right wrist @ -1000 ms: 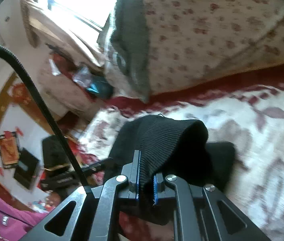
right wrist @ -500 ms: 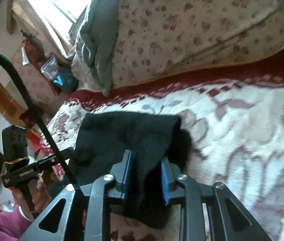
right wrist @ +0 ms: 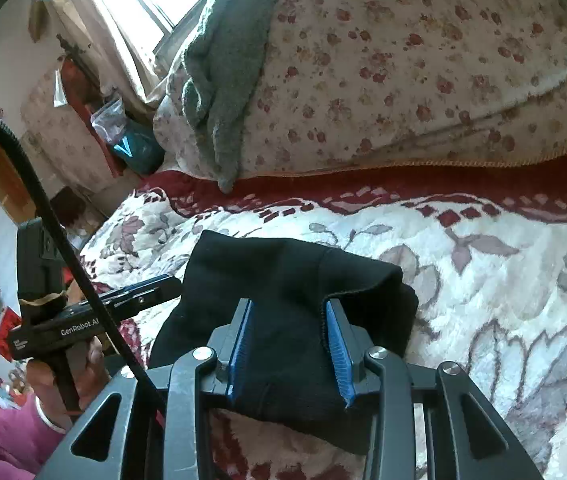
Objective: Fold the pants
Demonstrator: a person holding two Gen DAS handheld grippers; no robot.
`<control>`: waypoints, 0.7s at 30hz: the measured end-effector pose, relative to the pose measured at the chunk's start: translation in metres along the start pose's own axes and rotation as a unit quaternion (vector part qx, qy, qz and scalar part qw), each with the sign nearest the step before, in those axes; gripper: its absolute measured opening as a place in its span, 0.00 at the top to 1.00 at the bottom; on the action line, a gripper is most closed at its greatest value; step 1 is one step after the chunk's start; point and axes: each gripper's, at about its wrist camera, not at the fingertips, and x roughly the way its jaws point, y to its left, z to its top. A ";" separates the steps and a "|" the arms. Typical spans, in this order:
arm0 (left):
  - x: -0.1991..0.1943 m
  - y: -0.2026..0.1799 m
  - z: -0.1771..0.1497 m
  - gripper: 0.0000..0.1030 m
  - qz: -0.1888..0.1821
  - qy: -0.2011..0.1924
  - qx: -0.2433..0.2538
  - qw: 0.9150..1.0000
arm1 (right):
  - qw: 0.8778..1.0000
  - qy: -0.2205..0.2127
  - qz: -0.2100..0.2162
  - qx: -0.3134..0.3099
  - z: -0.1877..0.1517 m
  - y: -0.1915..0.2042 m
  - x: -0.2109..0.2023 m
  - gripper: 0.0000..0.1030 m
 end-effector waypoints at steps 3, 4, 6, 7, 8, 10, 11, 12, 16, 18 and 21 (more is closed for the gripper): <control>0.004 -0.002 0.002 0.50 0.003 0.003 0.002 1.000 | 1.000 -0.012 -0.015 0.003 0.005 -0.001 -0.006 0.66; 0.005 -0.002 0.003 0.50 0.003 0.004 0.002 1.000 | 1.000 -0.018 -0.018 0.004 0.007 -0.001 -0.010 0.66; 0.006 -0.002 0.004 0.50 0.003 0.004 0.001 1.000 | 0.999 -0.028 -0.020 0.004 0.011 -0.002 -0.017 0.66; 0.007 -0.002 0.004 0.50 0.004 0.004 0.001 1.000 | 0.999 -0.031 -0.018 0.003 0.012 -0.001 -0.020 0.66; 0.008 -0.002 0.005 0.50 0.005 0.005 0.001 1.000 | 0.999 -0.032 -0.016 0.002 0.013 -0.001 -0.022 0.65; 0.010 -0.002 0.006 0.50 0.006 0.005 0.001 1.000 | 0.999 -0.030 -0.017 0.000 0.014 0.000 -0.022 0.58; 0.010 -0.002 0.006 0.50 0.005 0.006 0.001 1.000 | 0.999 -0.027 -0.017 0.000 0.014 -0.001 -0.021 0.56; 0.012 -0.002 0.006 0.50 0.006 0.007 0.002 1.000 | 1.000 -0.023 -0.016 0.001 0.012 -0.001 -0.018 0.56; 0.017 -0.002 0.007 0.50 0.009 0.009 0.004 1.000 | 1.000 0.002 -0.010 -0.005 0.004 0.003 -0.001 0.56; 0.020 -0.001 0.007 0.50 0.014 0.008 0.005 1.000 | 1.000 0.009 -0.019 -0.012 0.001 0.004 0.006 0.56; 0.023 0.001 0.008 0.50 0.019 0.006 0.005 1.000 | 0.999 0.000 -0.040 -0.007 0.000 0.001 0.007 0.56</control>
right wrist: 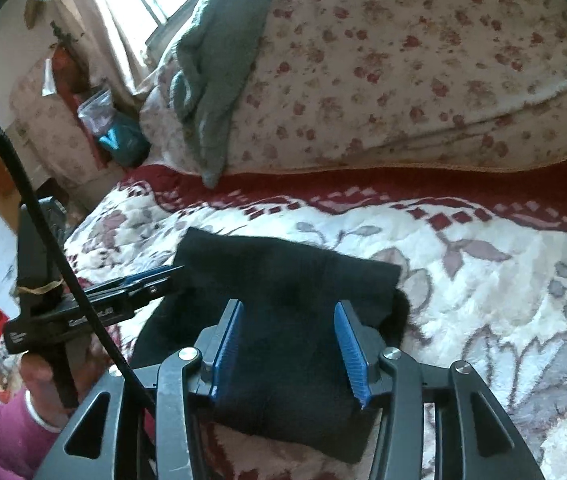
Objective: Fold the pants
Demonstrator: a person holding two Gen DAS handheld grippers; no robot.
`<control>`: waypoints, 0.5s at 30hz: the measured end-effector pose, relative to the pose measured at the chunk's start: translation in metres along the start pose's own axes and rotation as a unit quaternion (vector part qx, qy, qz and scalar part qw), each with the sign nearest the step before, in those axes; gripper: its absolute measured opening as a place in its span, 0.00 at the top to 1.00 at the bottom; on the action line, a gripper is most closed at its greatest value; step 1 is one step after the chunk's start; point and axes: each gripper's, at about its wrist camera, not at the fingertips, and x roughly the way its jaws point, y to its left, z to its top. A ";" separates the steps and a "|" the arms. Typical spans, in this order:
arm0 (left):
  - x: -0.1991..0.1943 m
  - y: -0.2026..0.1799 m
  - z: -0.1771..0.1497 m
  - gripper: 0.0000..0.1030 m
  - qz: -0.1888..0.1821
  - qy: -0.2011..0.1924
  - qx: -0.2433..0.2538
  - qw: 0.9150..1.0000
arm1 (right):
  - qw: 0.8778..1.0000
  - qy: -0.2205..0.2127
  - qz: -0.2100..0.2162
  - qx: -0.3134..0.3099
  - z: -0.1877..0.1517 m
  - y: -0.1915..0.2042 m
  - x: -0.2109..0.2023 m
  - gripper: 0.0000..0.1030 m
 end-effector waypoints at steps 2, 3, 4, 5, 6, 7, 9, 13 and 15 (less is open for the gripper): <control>0.004 0.001 0.000 0.50 0.003 0.001 0.001 1.000 | 1.000 -0.003 -0.008 0.007 0.000 -0.005 -0.001 0.52; 0.007 0.002 0.000 0.49 0.004 0.003 0.001 1.000 | 1.000 -0.001 -0.011 0.011 -0.001 -0.008 -0.001 0.51; 0.010 0.003 -0.001 0.49 0.005 0.005 0.001 1.000 | 1.000 0.005 -0.014 0.016 -0.002 -0.012 0.001 0.51; 0.014 0.004 -0.001 0.49 0.007 0.006 -0.001 1.000 | 1.000 0.013 -0.017 0.017 -0.004 -0.015 0.005 0.51; 0.017 0.005 -0.002 0.49 0.009 0.008 -0.003 1.000 | 0.999 0.021 -0.029 0.019 -0.006 -0.018 0.009 0.51; 0.022 0.007 -0.003 0.49 0.011 0.010 -0.006 1.000 | 0.999 0.025 -0.040 0.020 -0.008 -0.021 0.011 0.51; 0.027 0.011 -0.004 0.49 0.010 0.014 -0.012 1.000 | 0.998 0.043 -0.044 0.034 -0.016 -0.033 0.021 0.50; 0.025 0.013 -0.005 0.48 0.004 0.010 -0.008 1.000 | 0.996 0.036 0.002 0.085 -0.022 -0.053 0.022 0.47; 0.015 0.016 -0.005 0.48 -0.004 0.007 -0.013 1.000 | 0.994 0.038 0.020 0.097 -0.023 -0.059 0.022 0.44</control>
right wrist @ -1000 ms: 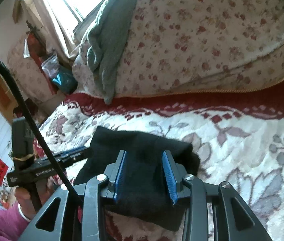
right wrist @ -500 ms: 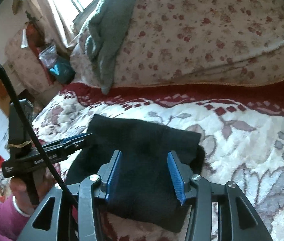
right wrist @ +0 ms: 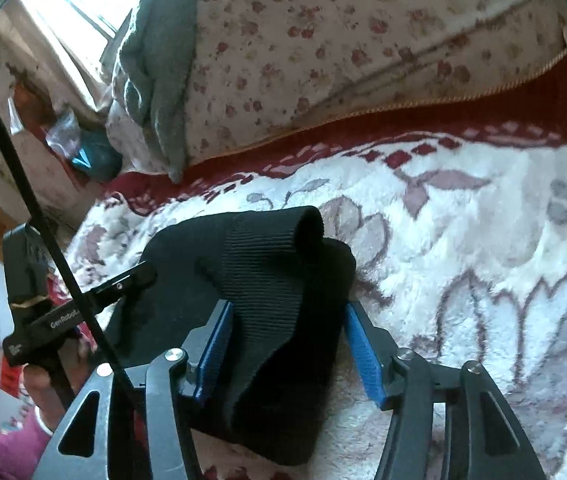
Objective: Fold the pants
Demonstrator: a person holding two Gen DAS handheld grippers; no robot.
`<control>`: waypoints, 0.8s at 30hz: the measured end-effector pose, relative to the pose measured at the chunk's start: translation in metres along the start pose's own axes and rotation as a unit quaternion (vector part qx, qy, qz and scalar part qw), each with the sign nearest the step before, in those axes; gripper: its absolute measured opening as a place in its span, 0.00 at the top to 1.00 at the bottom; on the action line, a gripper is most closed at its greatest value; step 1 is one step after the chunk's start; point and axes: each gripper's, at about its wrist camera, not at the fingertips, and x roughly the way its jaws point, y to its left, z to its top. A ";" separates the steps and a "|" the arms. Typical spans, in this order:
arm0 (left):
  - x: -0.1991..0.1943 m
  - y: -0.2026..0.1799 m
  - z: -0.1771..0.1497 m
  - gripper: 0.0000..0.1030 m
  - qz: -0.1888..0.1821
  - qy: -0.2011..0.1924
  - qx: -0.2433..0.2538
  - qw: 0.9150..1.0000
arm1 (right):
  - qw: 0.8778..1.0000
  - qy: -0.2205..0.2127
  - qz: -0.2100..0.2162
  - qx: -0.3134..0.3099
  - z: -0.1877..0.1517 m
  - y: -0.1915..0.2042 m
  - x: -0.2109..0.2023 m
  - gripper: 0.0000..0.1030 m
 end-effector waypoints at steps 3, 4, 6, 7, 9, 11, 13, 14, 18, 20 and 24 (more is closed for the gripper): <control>-0.013 0.009 -0.002 0.48 -0.019 -0.002 -0.013 1.000 | 0.999 0.008 0.029 0.016 0.001 -0.007 0.002 0.40; -0.015 0.012 -0.003 0.48 -0.023 -0.001 -0.016 1.000 | 0.999 0.011 0.035 0.020 0.003 -0.010 0.003 0.36; -0.020 0.020 -0.006 0.48 -0.031 0.003 -0.024 0.999 | 0.999 0.018 0.038 0.023 0.005 -0.014 0.006 0.33; -0.023 0.025 -0.008 0.48 -0.037 0.004 -0.027 0.999 | 0.998 0.023 0.046 0.024 0.005 -0.015 0.008 0.32; -0.024 0.030 -0.011 0.39 -0.059 0.012 -0.034 0.998 | 0.998 0.028 0.060 0.024 0.005 -0.017 0.010 0.31; -0.021 0.035 -0.013 0.38 -0.083 0.021 -0.047 0.995 | 0.996 0.038 0.078 0.018 0.005 -0.013 0.014 0.30; -0.019 0.038 -0.015 0.37 -0.095 0.026 -0.057 0.993 | 0.995 0.049 0.088 0.013 0.003 -0.007 0.021 0.25; -0.016 0.039 -0.016 0.36 -0.103 0.029 -0.062 0.992 | 0.995 0.049 0.088 0.008 0.003 -0.005 0.023 0.23; -0.009 0.042 -0.018 0.29 -0.113 0.034 -0.074 0.990 | 0.994 0.051 0.095 0.004 0.004 -0.004 0.027 0.22; -0.004 0.044 -0.019 0.28 -0.114 0.039 -0.078 0.990 | 0.993 0.052 0.104 0.007 0.005 -0.006 0.029 0.21; 0.004 0.051 -0.022 0.19 -0.114 0.046 -0.091 0.988 | 0.992 0.051 0.116 0.009 0.004 -0.009 0.030 0.19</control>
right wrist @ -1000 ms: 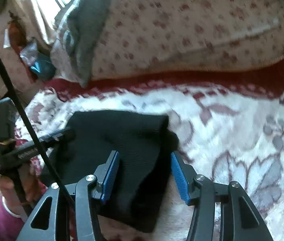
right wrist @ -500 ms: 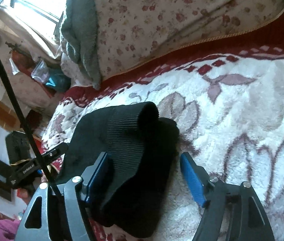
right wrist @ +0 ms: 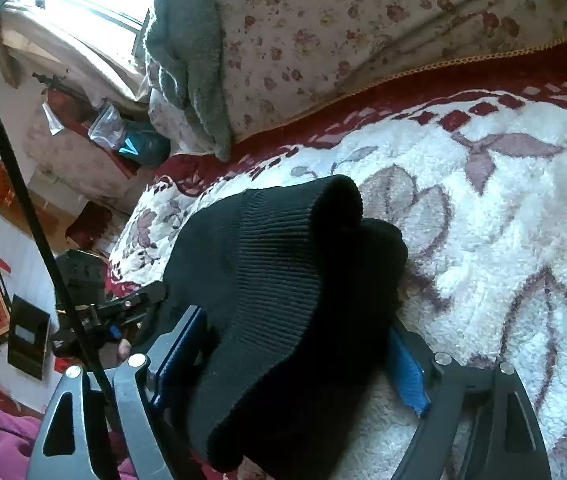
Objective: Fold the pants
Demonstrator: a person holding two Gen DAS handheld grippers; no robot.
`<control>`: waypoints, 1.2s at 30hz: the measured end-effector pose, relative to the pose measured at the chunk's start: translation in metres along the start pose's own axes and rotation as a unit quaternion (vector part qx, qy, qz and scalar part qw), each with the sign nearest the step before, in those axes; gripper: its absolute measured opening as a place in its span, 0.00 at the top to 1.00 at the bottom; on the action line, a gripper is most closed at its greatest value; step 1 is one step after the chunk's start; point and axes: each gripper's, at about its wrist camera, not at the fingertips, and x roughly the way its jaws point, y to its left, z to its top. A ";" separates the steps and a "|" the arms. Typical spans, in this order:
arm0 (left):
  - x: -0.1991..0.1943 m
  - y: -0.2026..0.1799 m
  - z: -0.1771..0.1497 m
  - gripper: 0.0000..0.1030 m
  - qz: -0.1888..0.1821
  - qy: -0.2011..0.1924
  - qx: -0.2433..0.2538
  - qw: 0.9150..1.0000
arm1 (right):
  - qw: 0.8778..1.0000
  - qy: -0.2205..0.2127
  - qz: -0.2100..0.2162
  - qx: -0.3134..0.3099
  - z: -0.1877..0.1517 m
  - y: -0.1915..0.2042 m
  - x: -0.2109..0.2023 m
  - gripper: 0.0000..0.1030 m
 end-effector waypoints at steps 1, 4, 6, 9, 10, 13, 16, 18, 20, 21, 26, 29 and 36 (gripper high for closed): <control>0.002 0.003 -0.001 0.18 0.000 0.001 -0.005 1.000 | 1.000 0.000 0.002 0.002 0.000 -0.001 0.000 0.18; 0.006 0.005 -0.001 0.17 -0.005 -0.002 -0.009 1.000 | 1.000 -0.001 0.001 0.004 0.000 -0.001 0.001 0.18; 0.008 0.002 -0.002 0.17 0.001 -0.006 0.001 1.000 | 1.000 -0.003 -0.010 0.003 -0.001 0.002 0.002 0.25; 0.012 -0.008 -0.006 0.24 0.023 -0.015 0.035 0.999 | 0.999 -0.007 -0.036 -0.027 -0.003 0.009 0.002 0.37; 0.014 -0.013 -0.008 0.33 0.019 -0.015 0.048 0.999 | 0.999 -0.010 -0.035 -0.027 -0.005 0.009 0.000 0.42; 0.012 -0.020 -0.009 0.53 0.013 -0.018 0.060 0.998 | 0.999 -0.026 -0.028 -0.021 -0.007 0.007 -0.007 0.54; 0.006 -0.025 -0.009 0.66 0.012 -0.024 0.071 0.997 | 0.998 -0.039 -0.027 -0.033 -0.009 0.016 -0.015 0.58; 0.002 -0.026 -0.008 0.69 0.008 -0.024 0.070 0.997 | 0.998 -0.043 -0.028 -0.041 -0.008 0.023 -0.018 0.60; -0.003 -0.025 -0.006 0.70 0.004 -0.026 0.064 0.998 | 0.997 -0.048 -0.023 -0.049 -0.006 0.032 -0.023 0.61; -0.008 -0.025 -0.006 0.71 0.005 -0.030 0.064 0.997 | 0.997 -0.050 -0.022 -0.054 -0.005 0.036 -0.023 0.61; -0.039 -0.017 0.004 0.71 0.011 -0.061 0.061 0.996 | 0.996 -0.046 -0.008 -0.070 0.000 0.060 -0.013 0.62; -0.059 -0.008 0.011 0.71 0.018 -0.076 0.060 0.995 | 0.996 -0.046 0.011 -0.075 0.006 0.075 -0.001 0.62; -0.110 0.042 0.029 0.71 0.065 -0.114 0.046 0.990 | 0.994 -0.026 0.043 -0.100 0.027 0.119 0.057 0.62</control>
